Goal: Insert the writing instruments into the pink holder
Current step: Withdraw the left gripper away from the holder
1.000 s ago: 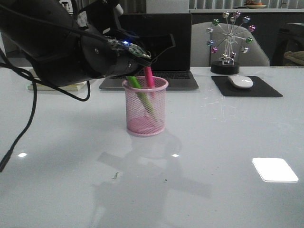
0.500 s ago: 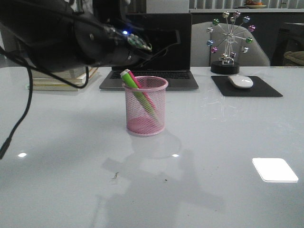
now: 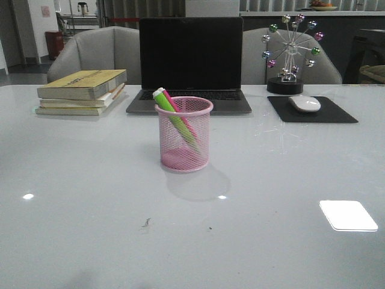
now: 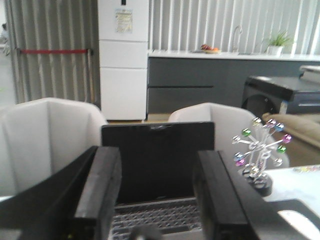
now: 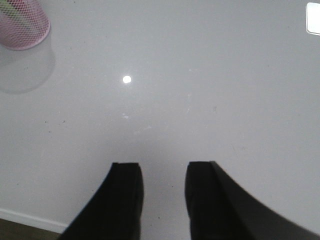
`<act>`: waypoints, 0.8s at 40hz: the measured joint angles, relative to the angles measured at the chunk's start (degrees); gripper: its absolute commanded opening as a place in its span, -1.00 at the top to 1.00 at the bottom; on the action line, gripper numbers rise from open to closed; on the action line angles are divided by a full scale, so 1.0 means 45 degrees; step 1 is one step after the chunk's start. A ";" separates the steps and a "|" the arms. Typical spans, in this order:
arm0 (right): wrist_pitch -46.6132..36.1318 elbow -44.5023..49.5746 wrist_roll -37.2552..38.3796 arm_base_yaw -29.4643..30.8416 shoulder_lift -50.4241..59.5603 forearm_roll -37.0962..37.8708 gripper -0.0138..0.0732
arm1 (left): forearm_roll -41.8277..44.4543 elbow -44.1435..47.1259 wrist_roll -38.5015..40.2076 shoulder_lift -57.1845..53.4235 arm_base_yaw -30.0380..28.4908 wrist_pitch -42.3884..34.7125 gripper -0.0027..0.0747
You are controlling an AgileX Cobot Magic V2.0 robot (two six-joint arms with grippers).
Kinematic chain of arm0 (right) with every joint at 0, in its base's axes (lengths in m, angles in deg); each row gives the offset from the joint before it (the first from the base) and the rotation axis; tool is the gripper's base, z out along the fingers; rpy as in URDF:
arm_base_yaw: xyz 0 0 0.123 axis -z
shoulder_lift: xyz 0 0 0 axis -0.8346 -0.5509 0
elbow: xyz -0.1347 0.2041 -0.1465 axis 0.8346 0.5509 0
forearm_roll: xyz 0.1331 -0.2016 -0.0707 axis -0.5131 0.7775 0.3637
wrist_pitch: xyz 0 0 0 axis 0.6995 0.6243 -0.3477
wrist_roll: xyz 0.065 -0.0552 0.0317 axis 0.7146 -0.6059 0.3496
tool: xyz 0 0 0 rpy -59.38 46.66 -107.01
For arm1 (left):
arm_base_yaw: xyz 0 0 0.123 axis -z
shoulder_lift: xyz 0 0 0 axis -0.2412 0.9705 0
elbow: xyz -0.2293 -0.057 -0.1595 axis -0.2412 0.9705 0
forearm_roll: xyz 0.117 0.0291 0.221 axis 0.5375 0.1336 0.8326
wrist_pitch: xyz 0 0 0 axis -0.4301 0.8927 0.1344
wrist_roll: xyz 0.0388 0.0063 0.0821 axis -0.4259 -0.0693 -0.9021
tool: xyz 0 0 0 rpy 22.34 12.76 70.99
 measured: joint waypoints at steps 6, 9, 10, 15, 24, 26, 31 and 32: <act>-0.0235 0.0000 0.0000 0.0000 0.0000 0.0000 -0.13 | 0.0115 0.0018 -0.0356 -0.1864 -0.1479 0.2914 -0.10; -0.0263 0.0000 0.0000 0.0000 0.0000 0.0000 -0.13 | 0.0257 0.0050 -0.0467 -0.2794 -0.2319 0.3882 -0.10; -0.0263 0.0000 0.0000 0.0000 0.0000 0.0000 -0.13 | 0.0320 0.0081 -0.0488 -0.3044 -0.2475 0.4110 -0.10; -0.0263 0.0000 0.0000 0.0000 0.0000 0.0000 -0.13 | 0.0519 0.0666 -0.0537 -0.4434 -0.3913 0.5179 -0.10; -0.0269 0.0000 0.0000 0.0000 0.0000 0.0000 -0.13 | 0.0420 0.3267 -0.0561 -0.6992 -0.5678 0.6111 -0.10; -0.0292 0.0000 0.0000 0.0000 0.0000 0.0000 -0.13 | 0.0289 0.3869 -0.0561 -0.7551 -0.5772 0.6136 -0.10; -0.0372 0.0000 0.0000 0.0000 0.0000 0.0000 -0.13 | 0.0066 0.5451 -0.0586 -0.8794 -0.5861 0.6242 -0.09; -0.0372 0.0000 0.0000 0.0000 0.0000 0.0000 -0.13 | 0.0048 0.5772 -0.0585 -0.8987 -0.5861 0.6326 -0.09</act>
